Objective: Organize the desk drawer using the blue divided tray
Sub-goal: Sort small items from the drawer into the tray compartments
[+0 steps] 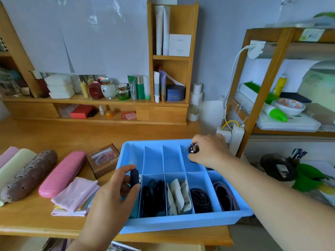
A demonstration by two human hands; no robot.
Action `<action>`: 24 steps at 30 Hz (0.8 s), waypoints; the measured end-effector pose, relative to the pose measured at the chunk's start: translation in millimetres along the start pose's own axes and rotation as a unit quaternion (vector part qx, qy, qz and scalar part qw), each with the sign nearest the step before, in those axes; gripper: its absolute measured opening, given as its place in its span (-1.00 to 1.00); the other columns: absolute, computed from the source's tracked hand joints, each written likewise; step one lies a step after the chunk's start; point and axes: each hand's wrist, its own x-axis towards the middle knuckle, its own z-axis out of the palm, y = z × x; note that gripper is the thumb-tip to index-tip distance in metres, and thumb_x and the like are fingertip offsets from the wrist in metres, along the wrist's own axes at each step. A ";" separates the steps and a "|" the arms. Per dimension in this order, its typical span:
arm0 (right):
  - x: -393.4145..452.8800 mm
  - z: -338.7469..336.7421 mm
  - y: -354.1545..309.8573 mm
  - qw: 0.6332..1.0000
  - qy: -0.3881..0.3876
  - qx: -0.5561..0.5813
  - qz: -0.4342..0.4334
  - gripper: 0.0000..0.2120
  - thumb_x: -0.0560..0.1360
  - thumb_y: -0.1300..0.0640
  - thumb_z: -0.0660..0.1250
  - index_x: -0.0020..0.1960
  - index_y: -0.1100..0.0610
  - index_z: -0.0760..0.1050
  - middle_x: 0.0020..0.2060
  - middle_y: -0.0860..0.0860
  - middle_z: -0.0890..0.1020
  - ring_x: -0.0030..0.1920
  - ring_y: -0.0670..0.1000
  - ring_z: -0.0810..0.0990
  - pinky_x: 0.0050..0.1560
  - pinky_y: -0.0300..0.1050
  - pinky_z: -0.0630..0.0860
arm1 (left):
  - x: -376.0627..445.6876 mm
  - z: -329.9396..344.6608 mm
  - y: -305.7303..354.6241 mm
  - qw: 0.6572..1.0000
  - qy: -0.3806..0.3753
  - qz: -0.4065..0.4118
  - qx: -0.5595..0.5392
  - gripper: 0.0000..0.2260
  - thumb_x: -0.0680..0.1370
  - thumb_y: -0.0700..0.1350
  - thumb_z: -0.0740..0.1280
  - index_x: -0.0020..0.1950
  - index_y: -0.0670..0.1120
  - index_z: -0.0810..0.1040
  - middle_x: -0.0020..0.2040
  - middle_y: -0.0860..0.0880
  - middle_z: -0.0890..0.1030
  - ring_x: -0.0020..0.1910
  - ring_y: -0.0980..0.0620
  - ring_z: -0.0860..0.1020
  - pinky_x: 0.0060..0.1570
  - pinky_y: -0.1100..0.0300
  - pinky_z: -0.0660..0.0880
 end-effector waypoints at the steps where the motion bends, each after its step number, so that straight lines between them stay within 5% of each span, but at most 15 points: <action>1: 1.5 5.8 -1.7 0.999 -0.020 -0.037 -0.011 -0.77 0.36 -0.07 0.36 -0.07 0.02 0.48 -0.23 -0.07 0.56 -0.03 0.04 0.51 0.32 0.07 0.19 | 0.1 0.2 -0.3 1.000 0.001 0.004 0.010 -0.60 0.44 -0.19 0.43 0.10 0.23 0.42 -0.26 0.20 0.60 -0.29 0.21 0.57 -0.33 0.33 0.48; 4: 4.5 21.0 -5.1 0.986 -0.081 -0.141 -0.029 -0.85 0.42 -0.06 0.30 -0.16 0.02 0.44 -0.29 -0.09 0.48 0.04 0.04 0.45 0.46 0.23 -0.17 | 0.7 1.0 0.3 1.000 0.004 0.006 0.029 -0.63 0.45 -0.16 0.43 0.15 0.18 0.43 -0.26 0.20 0.60 -0.26 0.25 0.57 -0.35 0.28 0.49; 7: 7.3 21.1 -8.1 0.975 -0.134 -0.175 -0.009 -0.81 0.46 -0.09 0.28 -0.12 0.03 0.52 -0.20 -0.06 0.54 0.07 0.05 0.45 0.46 0.29 -0.21 | -0.7 -0.3 1.0 0.999 0.006 0.020 0.044 -0.60 0.44 -0.15 0.44 0.19 0.19 0.46 -0.25 0.25 0.58 -0.25 0.26 0.56 -0.37 0.28 0.48; 9: 5.7 13.6 -9.5 0.977 -0.147 -0.154 0.000 -0.79 0.47 -0.09 0.28 -0.08 0.03 0.55 -0.12 -0.05 0.57 0.08 0.05 0.43 0.46 0.29 -0.15 | -0.6 -1.3 0.9 0.998 0.004 0.033 0.056 -0.57 0.44 -0.15 0.44 0.23 0.20 0.48 -0.25 0.28 0.56 -0.25 0.24 0.56 -0.40 0.31 0.47; 11: -2.0 7.0 -11.3 0.990 -0.073 -0.119 -0.025 -0.75 0.49 -0.11 0.29 0.06 -0.01 0.57 0.00 -0.08 0.60 0.16 0.03 0.41 0.45 0.12 0.03 | -0.4 -1.6 0.8 0.997 0.004 0.040 0.060 -0.55 0.44 -0.15 0.45 0.26 0.19 0.48 -0.24 0.31 0.55 -0.23 0.24 0.56 -0.33 0.35 0.48; 14: -30.1 1.5 -32.1 0.982 0.121 0.095 -0.111 -0.86 0.49 -0.03 0.31 -0.04 -0.01 0.60 -0.16 -0.13 0.63 -0.07 -0.09 0.49 -0.05 -0.17 0.35 | -0.4 -0.6 -0.3 0.998 0.008 0.040 0.050 -0.63 0.43 -0.14 0.47 0.13 0.18 0.47 -0.11 0.36 0.56 -0.15 0.30 0.55 -0.23 0.40 0.51; 16: -52.0 1.6 -57.4 0.957 0.046 0.256 -0.128 -0.85 0.44 -0.11 0.35 -0.06 -0.08 0.59 -0.31 -0.14 0.60 -0.28 -0.20 0.50 -0.24 -0.28 0.37 | -0.7 -0.6 -0.2 0.998 0.005 0.047 0.043 -0.71 0.41 -0.13 0.48 -0.06 0.18 0.45 -0.06 0.36 0.55 -0.12 0.29 0.56 -0.19 0.37 0.52; 19: -68.9 10.7 -86.9 0.926 -0.095 0.341 -0.130 -0.78 0.41 -0.12 0.38 0.03 -0.09 0.56 -0.29 -0.06 0.62 -0.28 -0.17 0.56 -0.21 -0.23 0.48 | -1.7 -2.4 1.0 0.998 -0.005 0.062 0.026 -0.72 0.40 -0.16 0.48 -0.12 0.20 0.48 -0.07 0.30 0.58 -0.12 0.29 0.57 -0.17 0.45 0.47; 24: -57.3 9.0 -85.3 0.924 -0.044 0.354 -0.141 -0.93 0.44 0.08 0.39 -0.08 -0.01 0.59 -0.31 -0.16 0.60 -0.27 -0.21 0.52 -0.19 -0.27 0.44 | -3.5 -2.0 -3.4 0.999 0.025 0.040 -0.007 -0.67 0.40 -0.19 0.49 -0.04 0.20 0.49 -0.19 0.22 0.62 -0.12 0.31 0.57 -0.16 0.54 0.42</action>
